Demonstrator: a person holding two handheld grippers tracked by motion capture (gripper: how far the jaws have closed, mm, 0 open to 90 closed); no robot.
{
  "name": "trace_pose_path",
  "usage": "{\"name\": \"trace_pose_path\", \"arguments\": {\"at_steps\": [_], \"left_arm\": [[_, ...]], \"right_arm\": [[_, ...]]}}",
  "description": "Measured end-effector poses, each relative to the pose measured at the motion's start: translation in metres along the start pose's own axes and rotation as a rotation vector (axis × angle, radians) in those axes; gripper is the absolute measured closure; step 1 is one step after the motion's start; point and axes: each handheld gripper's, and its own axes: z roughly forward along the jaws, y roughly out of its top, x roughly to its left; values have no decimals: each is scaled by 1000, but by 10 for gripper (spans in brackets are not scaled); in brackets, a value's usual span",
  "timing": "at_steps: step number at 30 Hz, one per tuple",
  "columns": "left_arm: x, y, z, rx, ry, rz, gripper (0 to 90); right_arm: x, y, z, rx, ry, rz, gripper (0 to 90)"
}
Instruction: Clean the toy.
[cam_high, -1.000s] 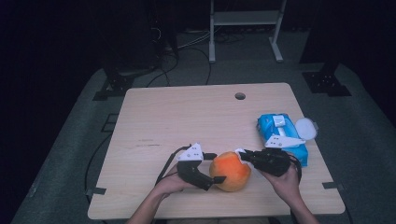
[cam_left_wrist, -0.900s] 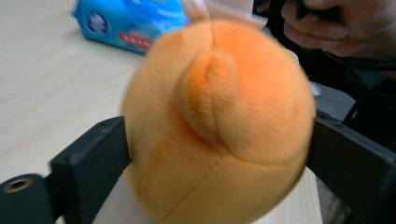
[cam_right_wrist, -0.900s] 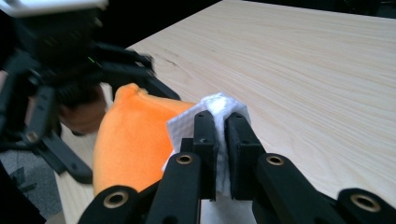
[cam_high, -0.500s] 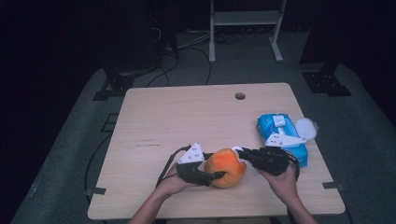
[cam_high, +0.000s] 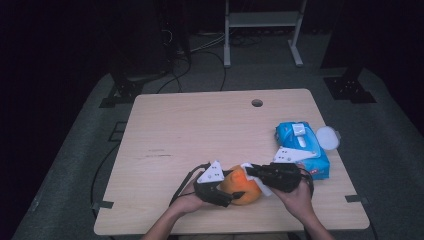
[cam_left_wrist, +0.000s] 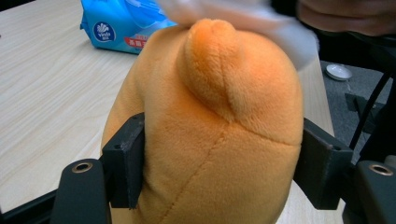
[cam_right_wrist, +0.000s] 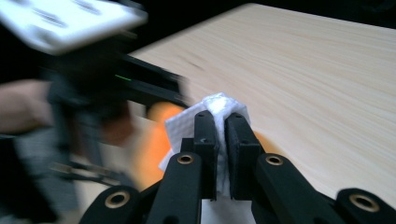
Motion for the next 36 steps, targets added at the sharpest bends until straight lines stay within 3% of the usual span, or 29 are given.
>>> {"name": "trace_pose_path", "arguments": {"at_steps": [1,3,4,7,11,13,17,18,20,23,26,28,32,36], "left_arm": [[0,-1,0,-4,-2,-1,289],[0,-1,1,-12,-5,0,285],[0,-1,2,-11,-8,4,282],[-2,-3,3,-15,-16,13,271],[-5,-4,3,-16,-22,39,262],[-5,-4,3,-12,-22,39,260],[-6,-4,3,-12,-19,45,260],[-6,-4,3,-13,-20,49,260],[-7,-5,3,-17,-25,60,260],[-10,-3,6,-11,-26,80,256],[-15,-3,7,1,-21,107,250],[-15,-3,6,3,-20,110,246],[-15,-3,7,-1,-24,109,248],[-16,-4,7,-5,-30,118,247]], "right_arm": [[-7,-3,-2,9,-22,16,833],[-16,-8,-6,9,-13,70,833],[-16,-9,-7,11,-16,69,834],[-5,-5,-5,15,2,28,834],[15,3,0,-5,88,-7,833],[20,5,3,0,90,-34,832],[7,2,1,13,52,-21,833],[0,0,0,25,25,-11,833],[-9,-5,-4,38,27,26,834],[-7,-5,-6,36,48,40,834],[4,1,-1,36,83,5,834],[6,2,2,43,80,-9,833],[-7,-2,3,55,34,-5,833],[-20,-8,-2,76,22,48,835]]}}
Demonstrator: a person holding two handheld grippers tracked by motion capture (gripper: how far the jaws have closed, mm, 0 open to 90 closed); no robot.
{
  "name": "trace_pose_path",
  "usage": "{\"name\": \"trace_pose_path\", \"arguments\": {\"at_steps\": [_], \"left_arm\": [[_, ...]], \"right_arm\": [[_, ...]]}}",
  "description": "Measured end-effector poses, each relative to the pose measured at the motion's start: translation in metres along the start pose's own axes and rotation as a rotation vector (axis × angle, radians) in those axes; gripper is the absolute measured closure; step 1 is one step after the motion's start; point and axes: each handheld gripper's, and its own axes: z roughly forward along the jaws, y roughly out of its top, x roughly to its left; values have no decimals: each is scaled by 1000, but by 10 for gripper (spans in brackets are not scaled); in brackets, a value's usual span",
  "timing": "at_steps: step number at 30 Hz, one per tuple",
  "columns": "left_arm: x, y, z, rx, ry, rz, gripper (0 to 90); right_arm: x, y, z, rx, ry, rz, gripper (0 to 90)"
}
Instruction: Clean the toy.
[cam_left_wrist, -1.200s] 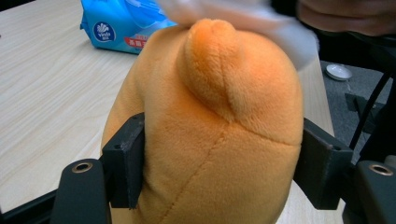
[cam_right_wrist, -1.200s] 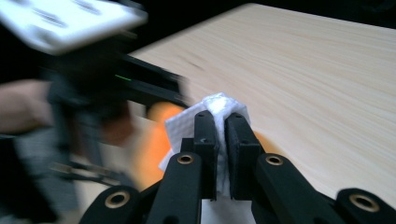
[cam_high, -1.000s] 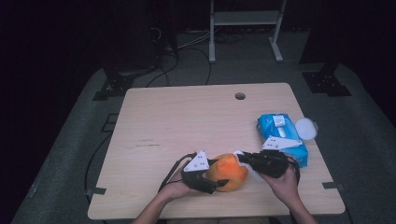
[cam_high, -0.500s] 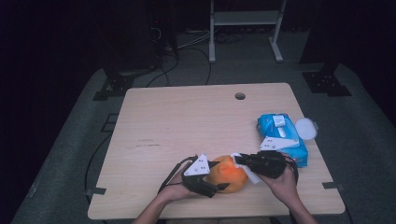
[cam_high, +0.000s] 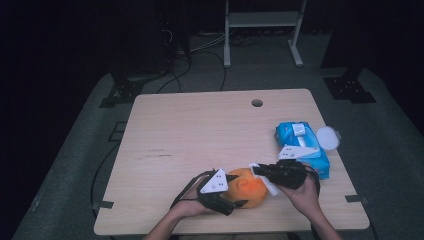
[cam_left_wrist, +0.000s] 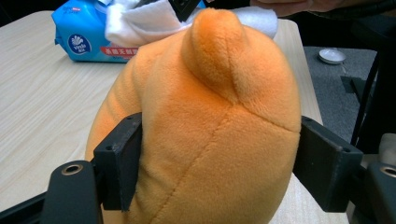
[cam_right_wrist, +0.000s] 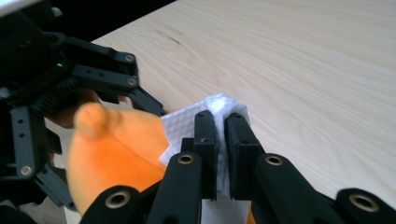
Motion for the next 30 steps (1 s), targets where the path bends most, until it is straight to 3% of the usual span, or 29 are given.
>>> {"name": "trace_pose_path", "arguments": {"at_steps": [4,6,8,10,13,20,24,29,30], "left_arm": [[-1,0,1,6,-1,9,247],[-1,0,1,8,-1,15,247],[-3,1,2,10,-1,30,247],[-6,2,3,17,0,50,246],[-6,1,3,13,-3,49,244],[-4,1,2,14,-9,48,247],[0,0,-2,1,-2,7,250],[8,-2,-6,-7,4,-37,253],[11,-3,-7,-13,7,-61,253]], "right_arm": [[7,1,-2,6,18,-14,835],[14,4,-1,-4,41,-30,835],[22,7,0,-17,95,-36,835],[28,10,3,-16,110,-54,835],[28,11,7,-11,100,-59,835],[4,4,6,7,31,-16,835],[-2,-1,0,9,9,5,835],[0,-1,-8,-9,2,-7,835],[2,0,-9,-14,4,-8,835]]}}
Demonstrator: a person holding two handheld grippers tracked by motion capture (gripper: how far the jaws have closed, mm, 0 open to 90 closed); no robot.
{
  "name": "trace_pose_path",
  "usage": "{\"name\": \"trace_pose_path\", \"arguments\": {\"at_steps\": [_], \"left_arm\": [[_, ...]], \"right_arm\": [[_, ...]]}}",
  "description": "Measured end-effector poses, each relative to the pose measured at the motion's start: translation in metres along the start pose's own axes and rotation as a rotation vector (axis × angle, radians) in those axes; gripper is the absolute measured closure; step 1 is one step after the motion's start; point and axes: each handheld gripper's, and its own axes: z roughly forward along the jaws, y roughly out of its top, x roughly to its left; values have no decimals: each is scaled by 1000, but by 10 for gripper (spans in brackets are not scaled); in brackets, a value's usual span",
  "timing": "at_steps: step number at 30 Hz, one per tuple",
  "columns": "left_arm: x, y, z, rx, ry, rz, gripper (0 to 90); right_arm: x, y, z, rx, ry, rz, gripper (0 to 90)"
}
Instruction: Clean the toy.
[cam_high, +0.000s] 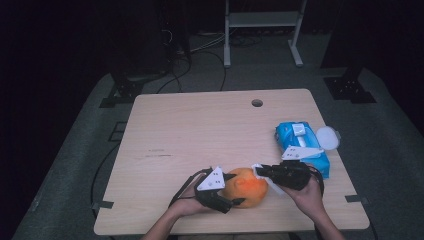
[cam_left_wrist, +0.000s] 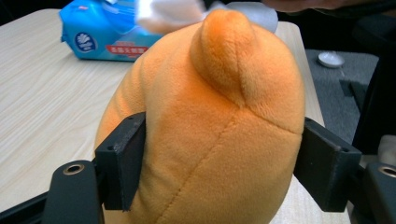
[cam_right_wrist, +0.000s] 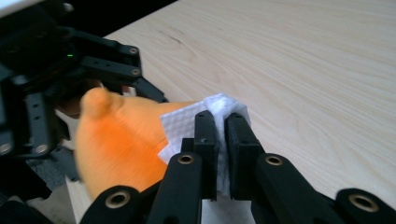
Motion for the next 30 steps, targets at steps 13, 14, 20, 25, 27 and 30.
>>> {"name": "trace_pose_path", "arguments": {"at_steps": [13,14,20,25,27,30], "left_arm": [[12,-1,-1,-33,37,-155,251],[13,-1,-1,-38,38,-168,250],[21,-4,-3,-59,41,-235,247],[19,-2,-2,-49,63,-241,239],[18,-2,-1,-48,68,-242,239],[19,-2,-2,-50,70,-245,238]], "right_arm": [[28,12,7,-48,46,-86,834],[26,11,7,-50,41,-82,834],[9,3,2,-42,-25,-44,834],[25,9,7,-52,-6,-82,833],[33,12,9,-62,19,-98,833],[40,13,13,-58,24,-130,831]]}}
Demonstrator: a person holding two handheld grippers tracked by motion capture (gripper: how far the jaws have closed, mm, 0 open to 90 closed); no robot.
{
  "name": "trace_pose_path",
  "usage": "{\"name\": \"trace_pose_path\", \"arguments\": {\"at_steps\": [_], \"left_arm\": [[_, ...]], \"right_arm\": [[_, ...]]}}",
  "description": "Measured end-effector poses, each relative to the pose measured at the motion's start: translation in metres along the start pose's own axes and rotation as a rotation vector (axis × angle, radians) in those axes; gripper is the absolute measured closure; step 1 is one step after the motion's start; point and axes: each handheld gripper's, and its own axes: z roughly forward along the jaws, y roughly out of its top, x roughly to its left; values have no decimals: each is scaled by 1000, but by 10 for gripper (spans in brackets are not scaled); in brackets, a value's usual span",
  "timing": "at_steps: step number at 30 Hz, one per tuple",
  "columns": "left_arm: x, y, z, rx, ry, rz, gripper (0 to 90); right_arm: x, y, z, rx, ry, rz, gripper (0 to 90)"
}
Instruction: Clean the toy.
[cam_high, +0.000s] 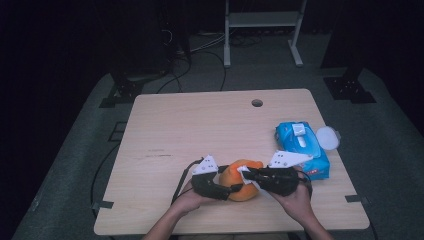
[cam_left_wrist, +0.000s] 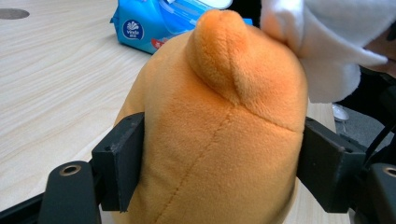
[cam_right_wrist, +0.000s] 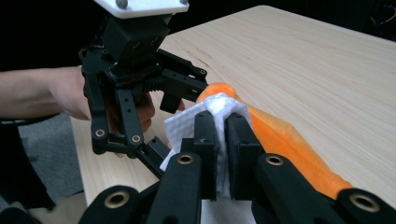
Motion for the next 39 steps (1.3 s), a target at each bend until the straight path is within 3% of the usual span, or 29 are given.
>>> {"name": "trace_pose_path", "arguments": {"at_steps": [3,9,12,15,19,22,26,30,33,36,37,39], "left_arm": [[2,0,-1,-3,-5,-9,237],[10,-2,-5,-13,-10,-40,238],[9,-1,-4,-11,-3,-36,238],[8,-1,-3,-11,2,-37,237],[9,-1,-4,-15,3,-57,236],[13,-2,-6,-21,-4,-82,236],[19,-3,-8,-29,-29,-119,223],[16,-2,-8,-16,-37,-74,202],[15,-2,-7,-15,-20,-73,227],[14,-2,-6,-18,-12,-74,242],[14,-2,-6,-13,-8,-70,244],[14,-2,-6,-9,-8,-64,252]], "right_arm": [[-5,-2,-1,-4,4,6,832],[-21,-10,-6,11,-52,38,832],[-26,-13,-7,11,-59,57,832],[-17,-10,-6,7,-59,40,833],[-2,-4,1,-1,-5,-2,833],[2,-3,3,9,-8,-32,832],[-11,-9,-1,20,-56,-10,833],[-25,-14,-4,12,-73,38,832],[-18,-12,-3,4,-71,31,831],[-8,-9,1,-8,-24,16,831],[-2,-7,4,-7,0,6,830],[5,-6,9,8,5,-35,830]]}}
